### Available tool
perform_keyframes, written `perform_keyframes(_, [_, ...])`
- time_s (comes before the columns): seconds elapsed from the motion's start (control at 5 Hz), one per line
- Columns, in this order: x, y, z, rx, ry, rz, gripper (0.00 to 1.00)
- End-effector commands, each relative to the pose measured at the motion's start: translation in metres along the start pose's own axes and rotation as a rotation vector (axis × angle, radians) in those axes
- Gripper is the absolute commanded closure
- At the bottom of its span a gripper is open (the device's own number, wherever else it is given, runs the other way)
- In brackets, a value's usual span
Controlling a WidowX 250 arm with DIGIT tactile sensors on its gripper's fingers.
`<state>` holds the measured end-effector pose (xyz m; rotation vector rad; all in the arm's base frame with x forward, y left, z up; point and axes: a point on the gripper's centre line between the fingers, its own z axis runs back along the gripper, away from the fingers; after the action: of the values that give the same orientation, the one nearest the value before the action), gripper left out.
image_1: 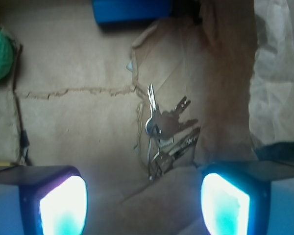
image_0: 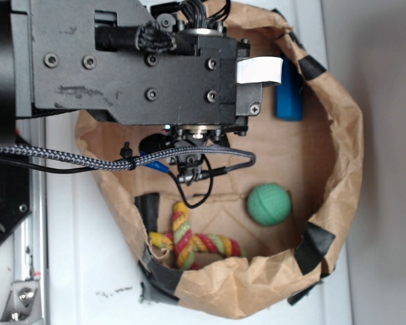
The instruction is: Grab the silver keys.
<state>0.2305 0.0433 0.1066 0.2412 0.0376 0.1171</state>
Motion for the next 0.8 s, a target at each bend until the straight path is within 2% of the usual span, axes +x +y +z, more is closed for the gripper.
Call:
perform_keyframes(0.0, [0.007,-0.009,-0.02,0.028,-0.097,-0.051,0.0])
perform_keyframes(0.4, [-0.002,-0.016,-0.031,0.004,-0.12,-0.082,0.0])
perform_keyframes(0.6, [-0.002,-0.013,-0.035,0.009,-0.105,-0.084,0.0])
